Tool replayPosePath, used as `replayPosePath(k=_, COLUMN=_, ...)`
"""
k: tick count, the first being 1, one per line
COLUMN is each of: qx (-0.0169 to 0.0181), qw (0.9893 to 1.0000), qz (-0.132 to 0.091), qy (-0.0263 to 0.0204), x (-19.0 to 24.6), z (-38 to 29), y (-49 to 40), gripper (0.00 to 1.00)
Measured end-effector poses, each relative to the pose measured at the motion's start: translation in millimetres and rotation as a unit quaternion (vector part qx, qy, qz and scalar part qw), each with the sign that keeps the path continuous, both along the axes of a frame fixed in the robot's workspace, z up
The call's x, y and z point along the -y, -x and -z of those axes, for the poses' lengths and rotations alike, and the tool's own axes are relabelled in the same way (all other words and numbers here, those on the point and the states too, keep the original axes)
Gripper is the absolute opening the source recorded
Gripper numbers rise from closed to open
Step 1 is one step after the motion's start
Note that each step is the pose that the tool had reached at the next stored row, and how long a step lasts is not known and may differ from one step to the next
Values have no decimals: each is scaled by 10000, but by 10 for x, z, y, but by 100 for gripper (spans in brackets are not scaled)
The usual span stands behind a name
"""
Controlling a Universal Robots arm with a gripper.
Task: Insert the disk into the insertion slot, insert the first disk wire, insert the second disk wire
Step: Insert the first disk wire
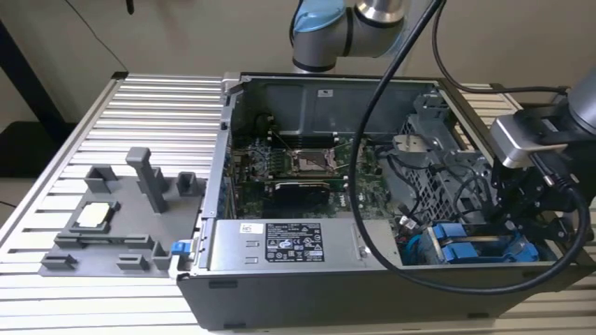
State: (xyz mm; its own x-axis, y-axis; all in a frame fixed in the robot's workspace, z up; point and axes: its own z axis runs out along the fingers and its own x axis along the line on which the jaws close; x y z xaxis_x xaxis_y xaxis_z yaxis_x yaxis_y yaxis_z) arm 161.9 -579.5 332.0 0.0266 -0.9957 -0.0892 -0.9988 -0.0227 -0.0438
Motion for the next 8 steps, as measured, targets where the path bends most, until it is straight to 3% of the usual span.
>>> replayPosePath(k=4, qx=0, qw=10000, qz=0, qy=-5, x=0, z=11, y=0, gripper=20)
replayPosePath(k=5, qx=0, qw=10000, qz=0, qy=-3, x=0, z=8, y=0, gripper=27)
replayPosePath(k=8, qx=0, qw=10000, qz=0, qy=-4, x=0, z=-85, y=0, gripper=27)
